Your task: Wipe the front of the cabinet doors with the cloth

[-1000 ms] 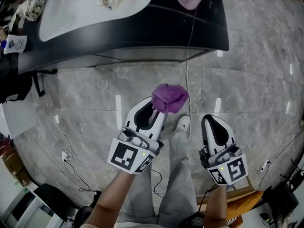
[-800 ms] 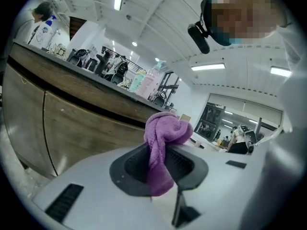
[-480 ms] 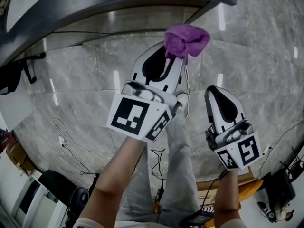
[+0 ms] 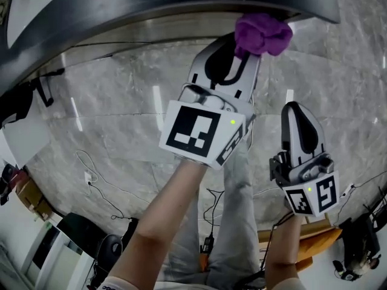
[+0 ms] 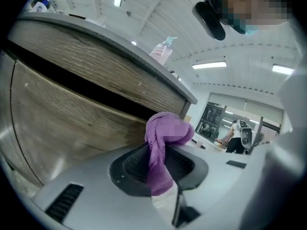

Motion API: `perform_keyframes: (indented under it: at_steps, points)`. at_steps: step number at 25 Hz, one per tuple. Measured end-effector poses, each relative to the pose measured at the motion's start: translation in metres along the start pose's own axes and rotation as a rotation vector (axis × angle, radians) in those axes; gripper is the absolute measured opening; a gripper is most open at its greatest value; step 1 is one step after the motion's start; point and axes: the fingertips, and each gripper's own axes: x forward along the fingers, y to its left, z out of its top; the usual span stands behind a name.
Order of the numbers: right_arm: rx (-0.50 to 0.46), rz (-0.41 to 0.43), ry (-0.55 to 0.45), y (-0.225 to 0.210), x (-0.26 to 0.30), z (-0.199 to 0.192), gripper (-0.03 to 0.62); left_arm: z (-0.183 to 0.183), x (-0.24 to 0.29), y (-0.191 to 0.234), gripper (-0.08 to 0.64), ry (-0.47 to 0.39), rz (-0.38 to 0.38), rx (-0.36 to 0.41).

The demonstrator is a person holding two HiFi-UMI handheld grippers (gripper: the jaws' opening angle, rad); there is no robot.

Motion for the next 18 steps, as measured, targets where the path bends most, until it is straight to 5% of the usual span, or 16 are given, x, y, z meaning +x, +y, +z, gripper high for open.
perform_keyframes:
  at_steps: [7,18]
  points:
    - [0.003,-0.012,0.052,0.008,0.019,-0.014,0.029,0.004,-0.017,0.036,0.078,0.006,0.018,-0.017]
    - [-0.051,0.101,0.066,0.074,0.08,-0.022,0.029,0.028,-0.078,0.122,0.08,-0.03,0.116,0.018]
